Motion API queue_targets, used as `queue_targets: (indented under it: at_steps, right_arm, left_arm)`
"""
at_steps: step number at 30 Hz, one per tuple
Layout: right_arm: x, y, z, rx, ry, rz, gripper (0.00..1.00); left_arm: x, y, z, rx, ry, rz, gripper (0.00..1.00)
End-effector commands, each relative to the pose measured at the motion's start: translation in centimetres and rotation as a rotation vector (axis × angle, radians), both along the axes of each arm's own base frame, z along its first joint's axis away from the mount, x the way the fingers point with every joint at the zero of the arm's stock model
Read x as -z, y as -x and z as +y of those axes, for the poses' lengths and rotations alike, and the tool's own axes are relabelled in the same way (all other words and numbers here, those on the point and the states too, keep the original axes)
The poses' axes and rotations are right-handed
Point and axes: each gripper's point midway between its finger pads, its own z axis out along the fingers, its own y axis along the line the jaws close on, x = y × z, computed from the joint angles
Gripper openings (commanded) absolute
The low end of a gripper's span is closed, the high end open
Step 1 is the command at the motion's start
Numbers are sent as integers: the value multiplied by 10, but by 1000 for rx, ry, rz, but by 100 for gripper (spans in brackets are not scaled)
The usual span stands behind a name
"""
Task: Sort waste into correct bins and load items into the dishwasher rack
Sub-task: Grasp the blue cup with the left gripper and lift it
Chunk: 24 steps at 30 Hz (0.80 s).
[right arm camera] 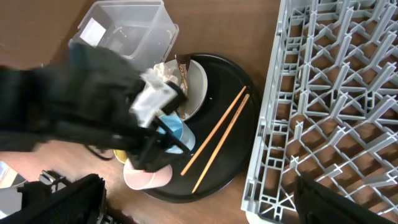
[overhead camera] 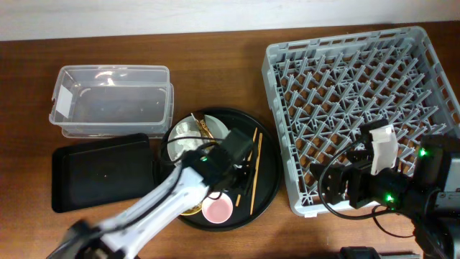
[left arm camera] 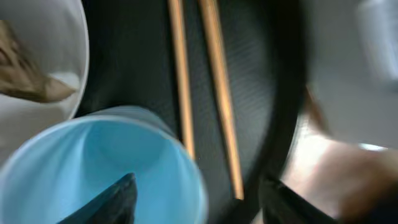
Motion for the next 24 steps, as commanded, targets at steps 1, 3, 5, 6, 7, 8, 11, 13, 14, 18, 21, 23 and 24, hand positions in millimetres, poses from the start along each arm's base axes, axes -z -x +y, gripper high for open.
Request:
queue_targets:
  at_steps: [1, 3, 5, 6, 7, 8, 11, 13, 14, 18, 21, 23, 24]
  right_arm:
    - [-8, 1, 2, -4, -14, -18, 99]
    - [-8, 1, 2, -4, -14, -18, 99]
    - [-8, 1, 2, -4, -14, -18, 99]
    - [-8, 1, 2, -4, -14, -18, 99]
    - [-8, 1, 2, -4, -14, -18, 99]
    - [-8, 1, 2, -4, -14, -18, 99]
    - [-8, 1, 2, -4, -14, -18, 99]
    - [-8, 1, 2, -4, -14, -19, 99]
    - [-8, 1, 2, -4, -14, -19, 99]
    - [-8, 1, 2, -4, -14, -20, 97]
    - [-9, -1, 2, -4, -13, -27, 96]
    - [-12, -3, 2, -5, -14, -44, 95]
    - [-14, -4, 3, -10, -17, -52, 93]
  left_arm:
    - [14, -5, 1, -28, -44, 10, 55]
    - [18, -6, 0, -28, -47, 13, 33]
    - [18, -6, 0, -28, -46, 13, 13]
    - [17, -7, -1, -28, -45, 12, 4]
    - [15, -7, -2, -27, -39, 10, 1]
    - [12, -7, -6, -22, -23, 15, 0]
    - [-2, -5, -19, 12, 33, 42, 0]
    - [-16, -3, -28, 60, 69, 52, 0]
    - [-24, -3, -31, 77, 83, 57, 1]
    - [-79, -7, -41, 146, 166, 62, 0]
    - [-120, -11, -48, 226, 299, 57, 0]
    - [-164, -19, -49, 276, 477, 54, 0]
    - [-185, -22, -48, 305, 577, 58, 0]
